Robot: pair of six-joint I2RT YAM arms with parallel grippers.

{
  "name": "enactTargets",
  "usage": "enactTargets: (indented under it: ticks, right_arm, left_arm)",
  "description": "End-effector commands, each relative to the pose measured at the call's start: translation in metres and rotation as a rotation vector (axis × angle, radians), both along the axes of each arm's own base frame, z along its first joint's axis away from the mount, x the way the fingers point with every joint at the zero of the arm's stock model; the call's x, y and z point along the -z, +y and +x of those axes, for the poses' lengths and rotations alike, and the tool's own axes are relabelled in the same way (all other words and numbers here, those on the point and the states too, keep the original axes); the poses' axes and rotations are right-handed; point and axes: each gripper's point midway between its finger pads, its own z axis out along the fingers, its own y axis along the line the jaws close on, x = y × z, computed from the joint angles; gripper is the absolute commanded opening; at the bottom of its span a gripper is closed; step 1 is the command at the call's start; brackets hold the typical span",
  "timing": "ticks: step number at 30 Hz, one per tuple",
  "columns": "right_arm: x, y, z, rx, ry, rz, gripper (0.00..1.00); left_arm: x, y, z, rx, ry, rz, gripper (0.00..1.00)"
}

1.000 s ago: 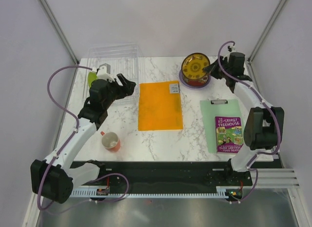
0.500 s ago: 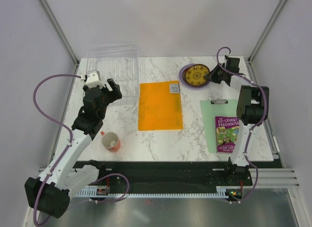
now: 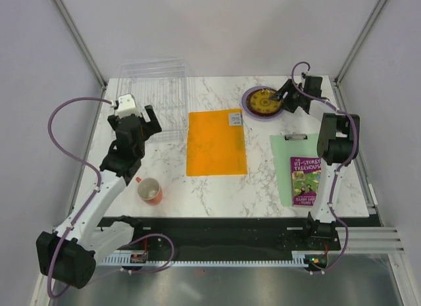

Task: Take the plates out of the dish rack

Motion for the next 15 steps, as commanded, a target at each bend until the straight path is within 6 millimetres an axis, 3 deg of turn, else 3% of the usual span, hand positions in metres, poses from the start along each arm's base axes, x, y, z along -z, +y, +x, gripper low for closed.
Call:
enactTargets:
  ticks: [1, 10, 15]
  right_arm:
    - [-0.038, -0.002, -0.002, -0.022, -0.088, -0.049, 0.76]
    - [-0.084, -0.032, -0.025, 0.027, -0.12, -0.274, 0.83]
    - [-0.096, -0.04, -0.04, 0.037, -0.094, -0.334, 0.84]
  left_arm:
    - [-0.005, 0.026, 0.011, -0.1, 0.008, 0.092, 1.0]
    - [-0.009, 0.081, 0.042, -0.212, 0.039, 0.09, 1.0]
    - [-0.007, 0.107, 0.061, -0.261, 0.061, 0.119, 1.0]
